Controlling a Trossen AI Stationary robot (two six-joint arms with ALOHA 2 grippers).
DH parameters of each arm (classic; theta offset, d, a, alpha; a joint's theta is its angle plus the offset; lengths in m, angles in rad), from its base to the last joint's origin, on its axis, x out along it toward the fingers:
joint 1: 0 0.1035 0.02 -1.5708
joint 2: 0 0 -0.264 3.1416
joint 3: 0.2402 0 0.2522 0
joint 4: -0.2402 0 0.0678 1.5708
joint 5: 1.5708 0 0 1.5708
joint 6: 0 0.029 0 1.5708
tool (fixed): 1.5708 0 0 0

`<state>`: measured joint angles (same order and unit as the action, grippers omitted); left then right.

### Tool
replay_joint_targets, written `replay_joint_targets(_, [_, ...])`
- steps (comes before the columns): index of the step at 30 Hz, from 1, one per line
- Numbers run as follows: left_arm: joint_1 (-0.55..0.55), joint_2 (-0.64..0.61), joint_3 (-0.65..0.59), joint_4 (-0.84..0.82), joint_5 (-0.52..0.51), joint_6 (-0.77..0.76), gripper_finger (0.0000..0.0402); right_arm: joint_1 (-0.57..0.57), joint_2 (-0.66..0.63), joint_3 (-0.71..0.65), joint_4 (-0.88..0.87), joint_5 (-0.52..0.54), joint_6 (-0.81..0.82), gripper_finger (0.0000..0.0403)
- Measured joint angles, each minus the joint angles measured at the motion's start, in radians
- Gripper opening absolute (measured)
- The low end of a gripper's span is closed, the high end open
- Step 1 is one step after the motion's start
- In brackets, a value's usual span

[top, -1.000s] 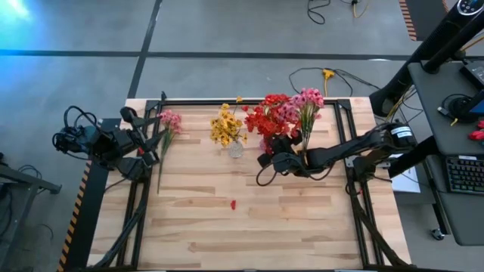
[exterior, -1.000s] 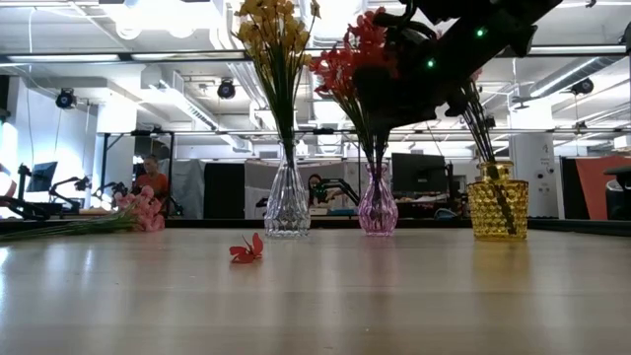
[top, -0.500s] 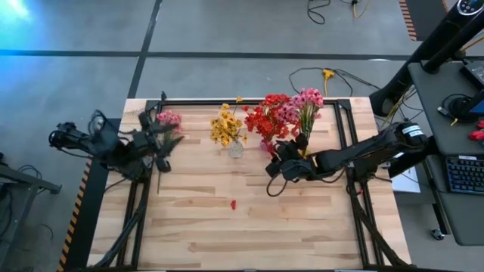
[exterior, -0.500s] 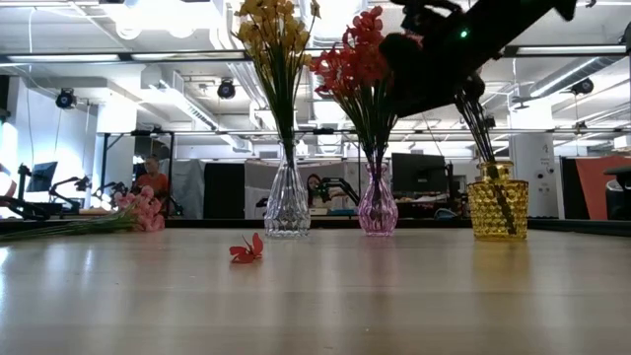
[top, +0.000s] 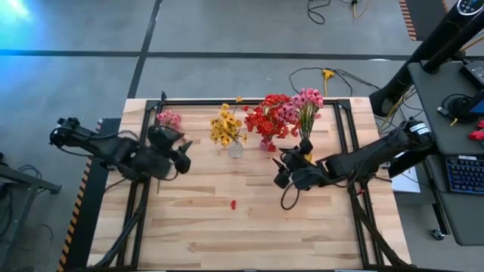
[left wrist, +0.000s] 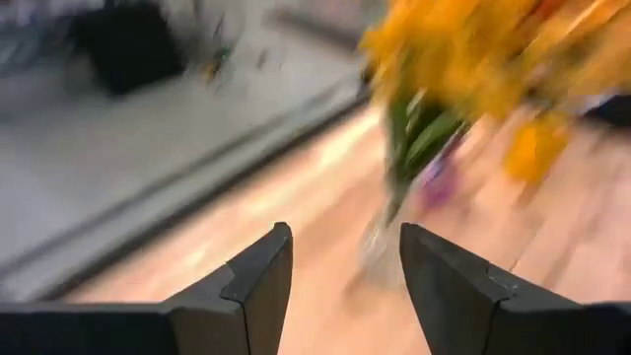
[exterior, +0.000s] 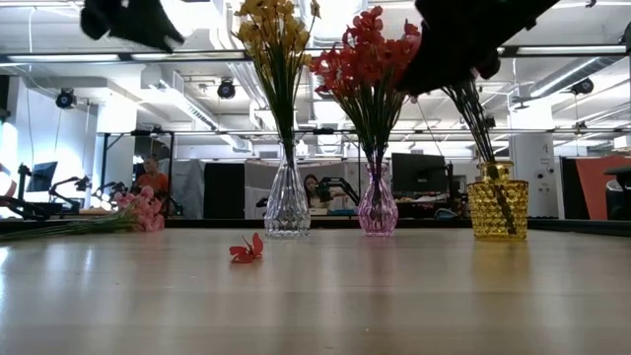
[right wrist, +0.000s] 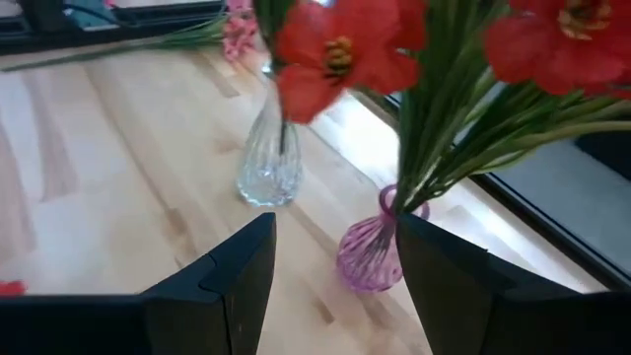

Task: Sort flowers into vase by color
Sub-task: Put the pink flowers into the yellow vase

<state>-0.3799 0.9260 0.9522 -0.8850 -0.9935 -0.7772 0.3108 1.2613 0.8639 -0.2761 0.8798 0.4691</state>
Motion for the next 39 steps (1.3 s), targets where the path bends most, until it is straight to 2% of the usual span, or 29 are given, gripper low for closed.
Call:
replay_joint_targets(5, [0.052, 0.164, 0.090, -0.376, 0.094, -0.367, 0.0165, 0.036, -0.012, 0.000, -0.005, 0.000, -0.021, 0.0203])
replay_joint_targets(9, [0.140, 0.267, 0.100, -0.475, 0.193, -0.460, 0.0155, 0.063, -0.020, 0.000, -0.006, 0.000, -0.036, 0.0203])
replay_joint_targets(16, [0.312, 0.392, 0.064, -0.477, 0.268, -0.419, 0.0150, 0.115, -0.046, 0.000, -0.012, 0.000, -0.036, 0.0203])
replay_joint_targets(22, [0.539, 0.444, -0.013, -0.444, 0.388, -0.321, 0.0143, 0.150, -0.051, 0.000, -0.012, 0.002, -0.036, 0.0203])
replay_joint_targets(26, [0.683, 0.464, -0.097, -0.308, 0.436, -0.211, 0.0139, 0.159, -0.051, 0.000, -0.012, 0.002, -0.036, 0.0203])
replay_joint_targets(30, [0.782, 0.485, -0.175, -0.155, 0.469, -0.109, 0.0139, 0.163, -0.051, 0.000, -0.011, 0.002, -0.036, 0.0203])
replay_joint_targets(39, [0.924, 0.554, -0.254, -0.093, 0.480, -0.047, 0.0187, 0.163, -0.050, 0.000, -0.003, 0.003, -0.035, 0.0203])
